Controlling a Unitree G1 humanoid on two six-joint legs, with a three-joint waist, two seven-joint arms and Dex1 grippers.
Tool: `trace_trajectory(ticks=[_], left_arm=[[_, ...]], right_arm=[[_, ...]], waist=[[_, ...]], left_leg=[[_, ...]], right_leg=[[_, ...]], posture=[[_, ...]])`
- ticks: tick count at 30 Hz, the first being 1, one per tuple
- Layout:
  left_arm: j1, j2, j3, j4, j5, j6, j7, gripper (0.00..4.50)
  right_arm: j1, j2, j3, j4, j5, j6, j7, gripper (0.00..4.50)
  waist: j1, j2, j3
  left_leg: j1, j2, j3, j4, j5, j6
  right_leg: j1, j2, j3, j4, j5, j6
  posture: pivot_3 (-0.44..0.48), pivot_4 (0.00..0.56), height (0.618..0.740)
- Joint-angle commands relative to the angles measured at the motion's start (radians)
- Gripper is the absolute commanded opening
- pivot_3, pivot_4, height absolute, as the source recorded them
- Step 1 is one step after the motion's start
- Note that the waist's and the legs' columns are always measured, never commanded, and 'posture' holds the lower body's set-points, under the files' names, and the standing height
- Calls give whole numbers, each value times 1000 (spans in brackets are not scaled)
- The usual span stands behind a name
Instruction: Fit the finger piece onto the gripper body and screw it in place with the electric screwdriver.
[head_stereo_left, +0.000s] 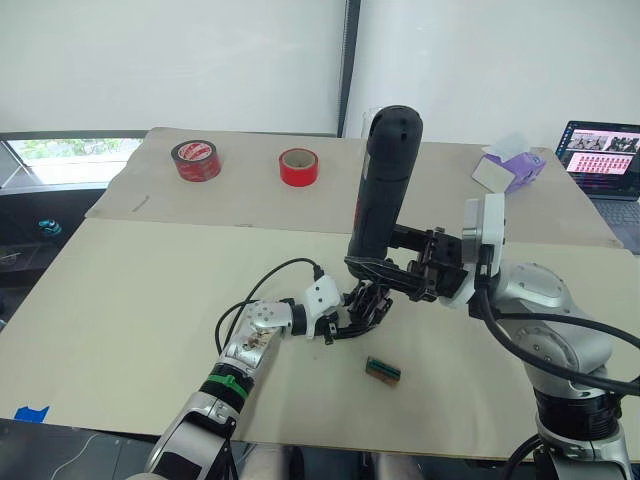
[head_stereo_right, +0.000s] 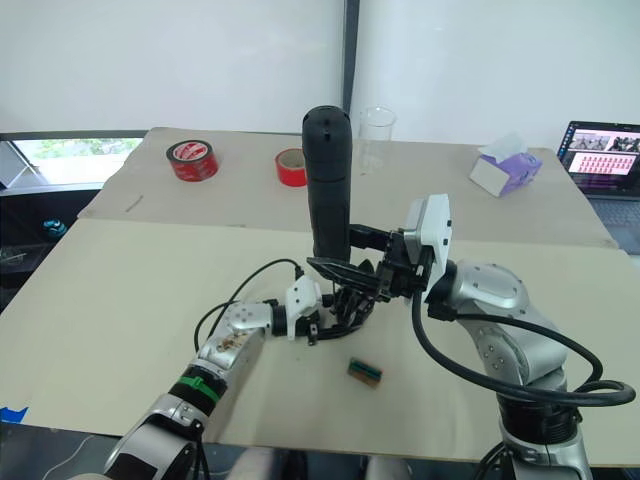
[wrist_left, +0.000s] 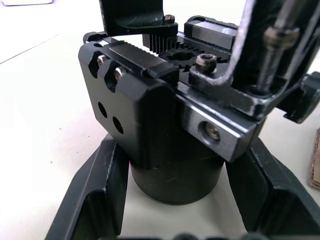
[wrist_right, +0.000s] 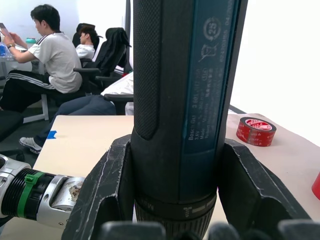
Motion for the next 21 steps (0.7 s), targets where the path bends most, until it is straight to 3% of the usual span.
trace_trajectory(ticks=[1, 21], left_arm=[[35, 3, -62, 37, 44, 45, -24, 2284], [33, 4, -63, 33, 42, 53, -26, 2284]], right_arm=[[-5, 6, -17, -32, 11, -43, -1, 1912], [15, 29, -16, -24, 11, -51, -15, 1912]], waist=[[0, 0, 0], [-1, 0, 0]], left_leg=[[0, 0, 0, 0, 0, 0], [0, 0, 0, 0, 0, 0]], right_leg=[[0, 0, 0, 0, 0, 0], [0, 0, 0, 0, 0, 0]], posture=[[0, 150, 740], [0, 150, 740]])
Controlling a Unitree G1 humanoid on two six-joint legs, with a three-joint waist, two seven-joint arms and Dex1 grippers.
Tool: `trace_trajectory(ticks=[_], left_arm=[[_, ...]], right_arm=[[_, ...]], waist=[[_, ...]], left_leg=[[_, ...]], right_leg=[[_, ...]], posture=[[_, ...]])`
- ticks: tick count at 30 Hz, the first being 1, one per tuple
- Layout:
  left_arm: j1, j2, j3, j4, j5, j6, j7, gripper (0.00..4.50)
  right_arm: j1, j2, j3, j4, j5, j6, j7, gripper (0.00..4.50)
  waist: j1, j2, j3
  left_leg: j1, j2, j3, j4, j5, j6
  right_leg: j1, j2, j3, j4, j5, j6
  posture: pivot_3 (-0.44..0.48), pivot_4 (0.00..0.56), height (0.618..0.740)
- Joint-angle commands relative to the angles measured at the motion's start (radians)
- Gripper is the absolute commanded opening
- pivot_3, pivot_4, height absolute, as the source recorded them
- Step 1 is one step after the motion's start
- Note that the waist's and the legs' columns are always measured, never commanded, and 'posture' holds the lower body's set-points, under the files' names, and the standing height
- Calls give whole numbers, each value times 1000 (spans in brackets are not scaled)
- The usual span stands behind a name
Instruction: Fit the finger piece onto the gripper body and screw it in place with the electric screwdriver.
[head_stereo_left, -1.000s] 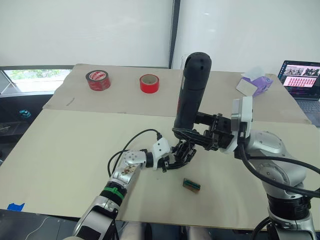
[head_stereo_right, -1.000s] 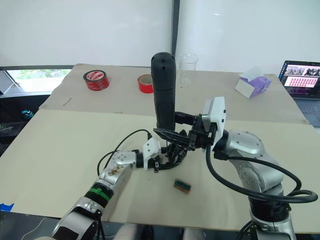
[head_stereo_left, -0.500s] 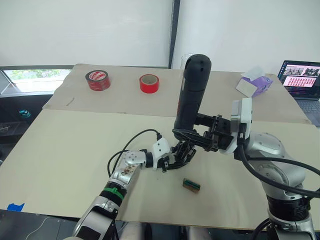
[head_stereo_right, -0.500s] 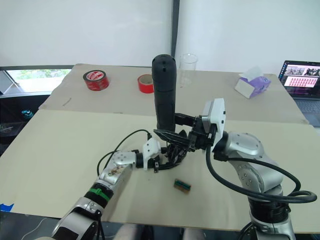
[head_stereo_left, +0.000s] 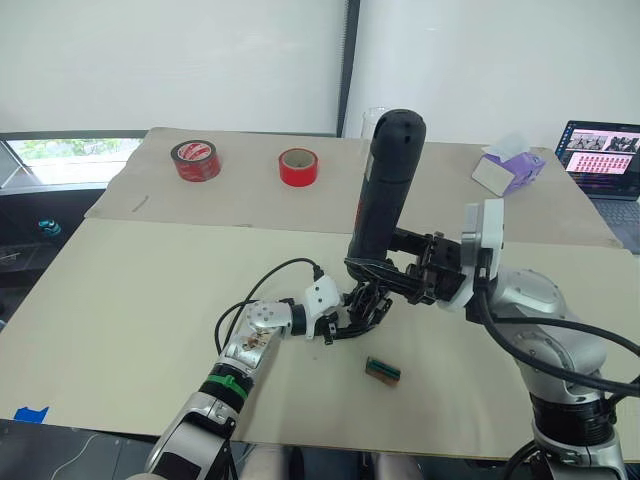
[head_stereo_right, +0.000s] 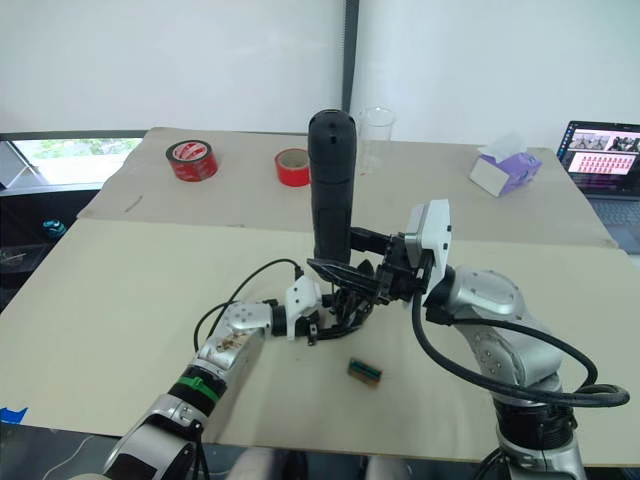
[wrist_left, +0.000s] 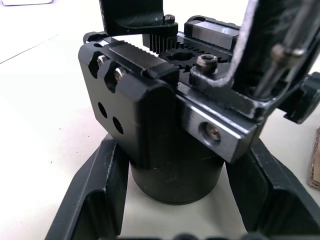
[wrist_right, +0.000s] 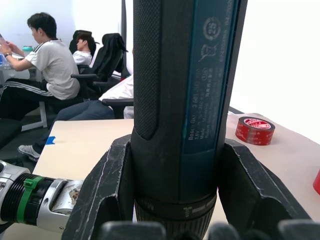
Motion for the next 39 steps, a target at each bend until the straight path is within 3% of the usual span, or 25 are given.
trace_trajectory(ticks=[1, 39], left_arm=[[31, 1, -62, 38, 42, 50, -26, 2284], [27, 3, -65, 37, 39, 50, -35, 2284]], right_arm=[[-9, 5, -17, -22, 11, -38, 0, 1912], [48, 17, 59, 60, -43, 0, -62, 1912]], waist=[[0, 0, 0], [-2, 1, -3]], left_leg=[[0, 0, 0, 0, 0, 0], [2, 0, 0, 0, 0, 0]], right_leg=[[0, 0, 0, 0, 0, 0], [1, 0, 0, 0, 0, 0]], posture=[[0, 150, 740], [0, 150, 740]])
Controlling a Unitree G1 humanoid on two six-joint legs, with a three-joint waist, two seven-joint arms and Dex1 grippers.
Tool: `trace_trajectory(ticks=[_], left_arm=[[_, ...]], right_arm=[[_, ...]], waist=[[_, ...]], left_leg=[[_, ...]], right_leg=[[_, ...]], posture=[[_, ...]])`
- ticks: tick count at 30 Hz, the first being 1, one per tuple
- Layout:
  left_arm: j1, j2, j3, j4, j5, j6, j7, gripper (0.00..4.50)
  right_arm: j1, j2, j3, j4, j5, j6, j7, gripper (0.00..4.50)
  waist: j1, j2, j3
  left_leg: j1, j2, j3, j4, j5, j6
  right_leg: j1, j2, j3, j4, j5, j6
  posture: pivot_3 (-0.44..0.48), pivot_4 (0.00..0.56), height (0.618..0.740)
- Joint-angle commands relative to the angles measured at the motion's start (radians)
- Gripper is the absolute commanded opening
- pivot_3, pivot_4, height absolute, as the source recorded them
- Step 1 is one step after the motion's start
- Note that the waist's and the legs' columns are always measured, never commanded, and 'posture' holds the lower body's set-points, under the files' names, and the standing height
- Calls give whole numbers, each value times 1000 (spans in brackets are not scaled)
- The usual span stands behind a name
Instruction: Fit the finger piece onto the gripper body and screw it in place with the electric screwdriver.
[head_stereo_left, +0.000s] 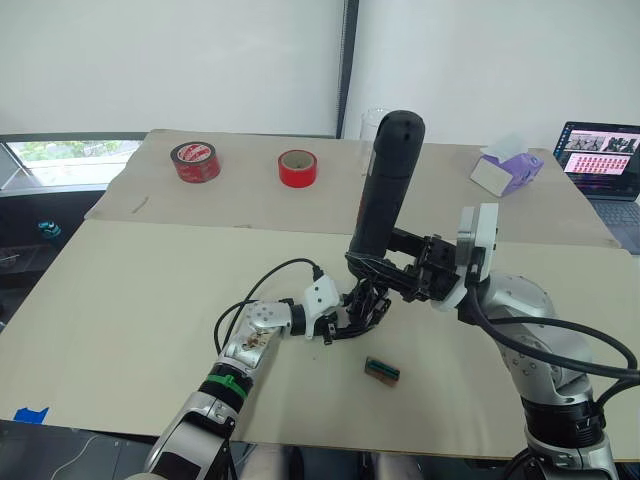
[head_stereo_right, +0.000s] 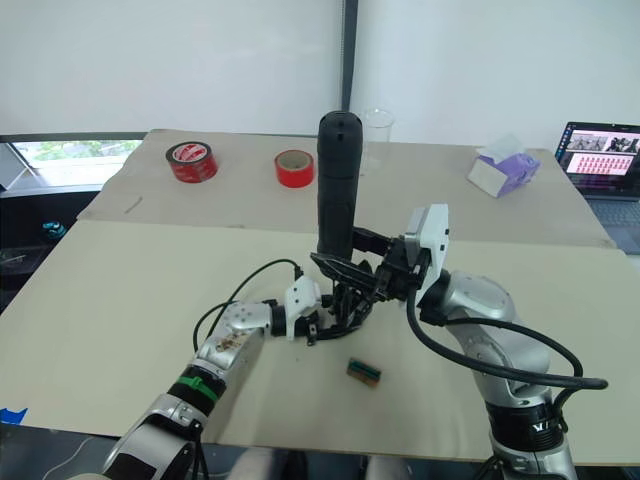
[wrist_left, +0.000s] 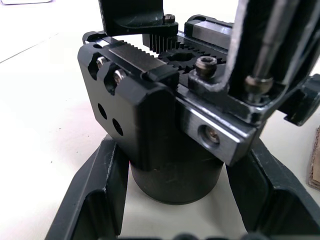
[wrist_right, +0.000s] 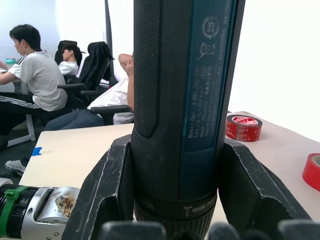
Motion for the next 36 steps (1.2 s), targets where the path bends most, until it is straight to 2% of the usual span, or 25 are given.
trace_trajectory(ticks=[1, 21, 29, 36], left_arm=[[27, 0, -63, 35, 39, 46, -34, 2284], [27, 0, -56, 31, 37, 55, -26, 2284], [29, 4, -53, 28, 35, 56, -26, 2284], [34, 7, -52, 30, 40, 59, -16, 2284]], right_arm=[[24, -12, 40, 17, -29, 40, -16, 1912], [85, -35, 91, 70, -85, 35, -28, 1912], [56, -26, 57, 62, -56, 9, -16, 1912], [-16, -35, -16, 10, 50, 18, 21, 1912]], waist=[[0, 0, -1], [-1, 0, -19], [-1, 0, -20], [-1, 1, -20]], left_leg=[[0, 0, 0, 0, 0, 0], [5, 0, 0, -3, 0, 0], [5, 0, 0, -3, -1, 0], [2, 0, 0, -3, -1, 0]], right_leg=[[0, 0, 0, 0, 0, 0], [0, 0, 0, -2, -4, -4], [0, -1, 0, -3, -5, -5], [0, -1, 0, -3, -4, -5]], posture=[[0, 150, 740], [0, 150, 740], [0, 150, 740], [0, 150, 740]])
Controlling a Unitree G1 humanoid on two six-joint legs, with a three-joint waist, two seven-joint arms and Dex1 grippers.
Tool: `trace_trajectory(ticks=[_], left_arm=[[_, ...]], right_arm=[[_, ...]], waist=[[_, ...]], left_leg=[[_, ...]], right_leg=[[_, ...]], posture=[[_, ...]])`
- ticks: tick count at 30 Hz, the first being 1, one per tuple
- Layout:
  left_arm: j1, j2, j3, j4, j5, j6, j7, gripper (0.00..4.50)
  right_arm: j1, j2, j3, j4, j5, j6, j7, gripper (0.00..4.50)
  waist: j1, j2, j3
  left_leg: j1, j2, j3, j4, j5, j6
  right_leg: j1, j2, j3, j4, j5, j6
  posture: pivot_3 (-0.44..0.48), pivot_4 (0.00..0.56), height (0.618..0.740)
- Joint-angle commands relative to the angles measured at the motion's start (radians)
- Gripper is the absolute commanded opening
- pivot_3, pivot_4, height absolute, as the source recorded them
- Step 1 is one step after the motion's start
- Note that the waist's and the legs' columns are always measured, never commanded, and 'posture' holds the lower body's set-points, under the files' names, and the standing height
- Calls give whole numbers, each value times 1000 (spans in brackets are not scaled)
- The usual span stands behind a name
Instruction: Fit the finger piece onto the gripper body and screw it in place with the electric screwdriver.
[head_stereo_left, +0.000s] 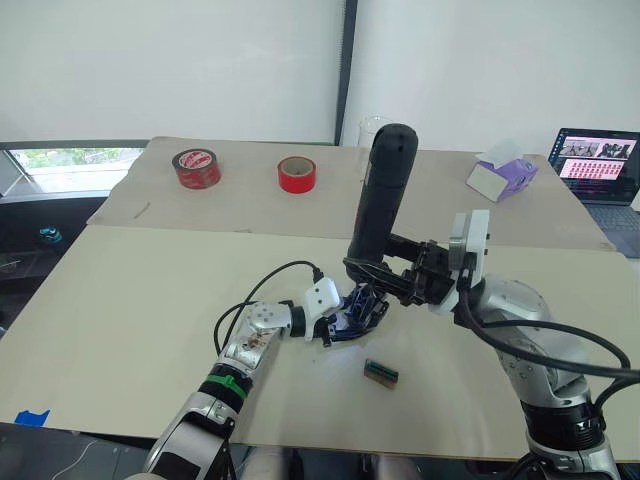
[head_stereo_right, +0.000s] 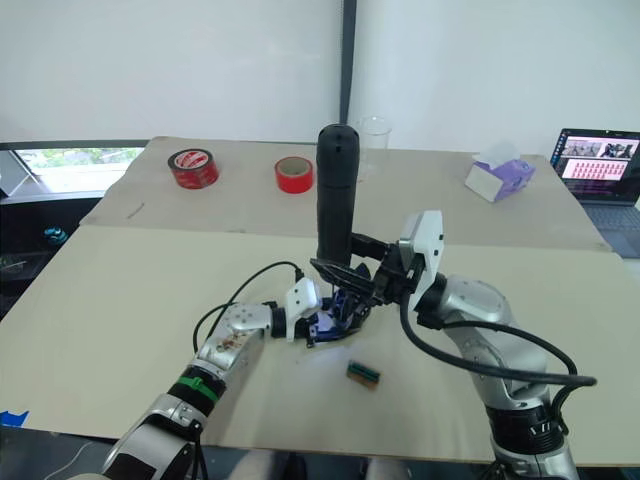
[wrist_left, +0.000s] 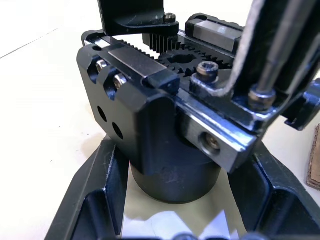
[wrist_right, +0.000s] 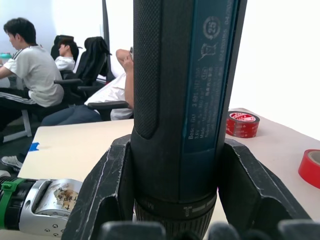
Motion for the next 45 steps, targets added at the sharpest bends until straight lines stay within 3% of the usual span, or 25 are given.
trace_trajectory(ticks=[1, 17, 25, 27, 30, 33, 40, 42, 45], left_arm=[[32, 4, -47, 30, 36, 34, -14, 2284], [48, -3, -43, 66, 46, 24, 20, 2284], [53, -28, -15, 84, 19, 44, 46, 2284], [60, -33, -8, 81, 12, 45, 52, 3322], [67, -31, -1, 74, 14, 28, 63, 4460], [79, -15, 3, 61, 12, 9, 48, 4460], [169, 98, 103, -80, -112, -66, -63, 4460], [204, 132, 152, -120, -203, -110, -151, 4460], [253, 243, 207, -162, -294, -97, -295, 4460]], right_arm=[[-32, -20, -32, -15, 47, 23, 21, 1912], [-97, -65, -125, -37, 183, 50, 77, 1912], [-140, -146, -184, -68, 288, 114, 66, 1912], [-151, -174, -221, -94, 354, 149, 36, 1912], [-163, -214, -272, -131, 455, 195, -28, 1912], [-167, -257, -326, -139, 535, 226, -85, 1912], [-86, -513, -554, 37, 577, 354, -67, 1912], [-41, -599, -586, 102, 508, 404, -75, 1912], [66, -842, -544, 232, 318, 499, 8, 1912]], waist=[[0, 0, 0], [2, 1, 3], [5, 1, 4], [6, 1, 4], [6, 2, 4], [5, 2, 4], [-18, 2, 5], [-27, 3, 6], [-29, 10, 10]], left_leg=[[-1, 0, 0, 0, 0, 0], [-4, -1, 0, 0, 0, 1], [-5, -1, 0, 1, 0, 1], [-5, -2, 0, 1, 0, 1], [-4, -1, -1, 1, 0, 1], [-4, -1, 0, 1, 0, 1], [-5, -1, 1, -2, -1, 2], [-5, -1, 2, -5, 0, 1], [-3, 0, 4, -9, 1, -2]], right_leg=[[0, 0, 0, 0, 0, 0], [-1, -1, -1, -1, 2, 2], [-1, -4, -2, -1, 2, 2], [-1, -6, -2, -2, 2, 2], [-1, -8, -3, -4, 2, 2], [0, -9, -5, -4, 2, 2], [-1, -9, -6, -5, 3, 2], [-2, -9, -6, -6, 4, 3], [-3, -8, -5, -6, 3, 1]], posture=[[0, 150, 740], [0, 150, 740], [0, 150, 740], [0, 150, 740], [0, 150, 740], [0, 150, 740], [0, 150, 740], [0, 150, 740], [0, 150, 740]])
